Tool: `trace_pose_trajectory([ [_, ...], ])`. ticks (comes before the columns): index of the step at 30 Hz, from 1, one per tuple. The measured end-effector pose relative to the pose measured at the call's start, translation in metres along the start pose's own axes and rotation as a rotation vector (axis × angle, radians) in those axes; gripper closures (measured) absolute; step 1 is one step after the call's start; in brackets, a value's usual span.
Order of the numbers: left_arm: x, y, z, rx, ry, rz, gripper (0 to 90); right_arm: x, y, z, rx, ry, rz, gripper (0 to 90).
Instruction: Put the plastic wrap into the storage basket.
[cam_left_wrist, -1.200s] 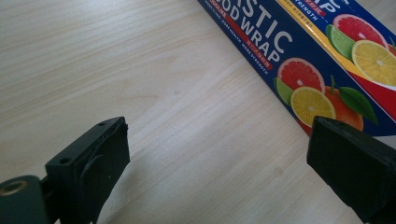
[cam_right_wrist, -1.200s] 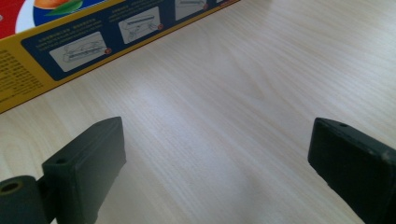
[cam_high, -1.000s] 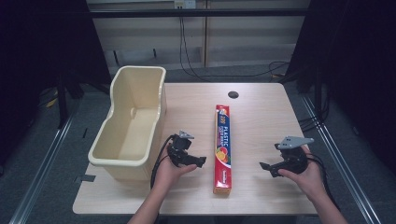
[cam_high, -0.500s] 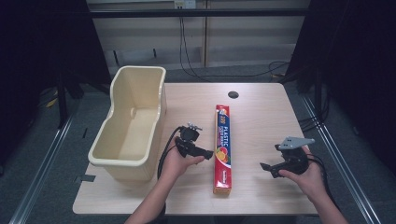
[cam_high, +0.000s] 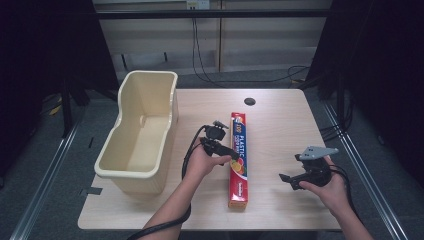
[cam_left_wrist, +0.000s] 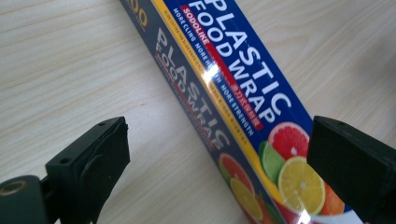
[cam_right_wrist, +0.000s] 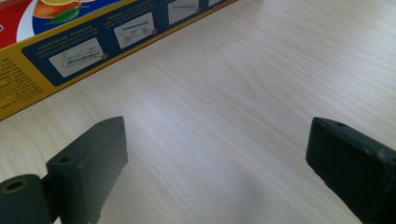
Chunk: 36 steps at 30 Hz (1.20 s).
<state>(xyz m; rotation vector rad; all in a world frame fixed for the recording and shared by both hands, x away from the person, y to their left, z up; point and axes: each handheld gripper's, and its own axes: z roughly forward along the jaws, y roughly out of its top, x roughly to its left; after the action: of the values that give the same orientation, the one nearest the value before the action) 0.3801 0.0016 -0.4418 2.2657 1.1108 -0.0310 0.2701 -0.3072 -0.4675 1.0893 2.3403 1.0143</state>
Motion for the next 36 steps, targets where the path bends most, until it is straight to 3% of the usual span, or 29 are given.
trace_pose_trajectory([
  [1, -0.003, 0.002, 0.002, 0.001, 0.011, -0.014, 5.6, 0.0, 0.0, 0.0, 0.0, 0.0, 0.0, 5.6],
  [2, -0.003, 0.006, 0.004, 0.025, 0.002, 0.007, 5.6, 0.0, 0.0, 0.0, -0.001, 0.001, 0.007, 5.6],
  [6, -0.005, 0.012, 0.007, 0.044, 0.002, 0.011, 5.8, 0.0, 0.0, -0.001, -0.002, 0.0, 0.008, 5.7],
  [7, -0.007, 0.014, 0.009, 0.046, 0.008, -0.007, 5.8, 0.0, 0.0, -0.002, -0.006, 0.001, 0.007, 5.7],
  [18, -0.016, 0.033, 0.021, 0.062, 0.042, -0.027, 5.2, -0.002, 0.001, -0.004, -0.025, -0.009, 0.016, 5.7],
  [31, -0.021, 0.035, 0.038, 0.104, 0.06, -0.066, 4.6, -0.002, 0.001, -0.005, -0.033, -0.01, 0.018, 5.9],
  [36, -0.022, 0.034, 0.042, 0.111, 0.068, -0.064, 7.1, -0.003, 0.001, -0.005, -0.035, -0.005, 0.023, 5.8],
])
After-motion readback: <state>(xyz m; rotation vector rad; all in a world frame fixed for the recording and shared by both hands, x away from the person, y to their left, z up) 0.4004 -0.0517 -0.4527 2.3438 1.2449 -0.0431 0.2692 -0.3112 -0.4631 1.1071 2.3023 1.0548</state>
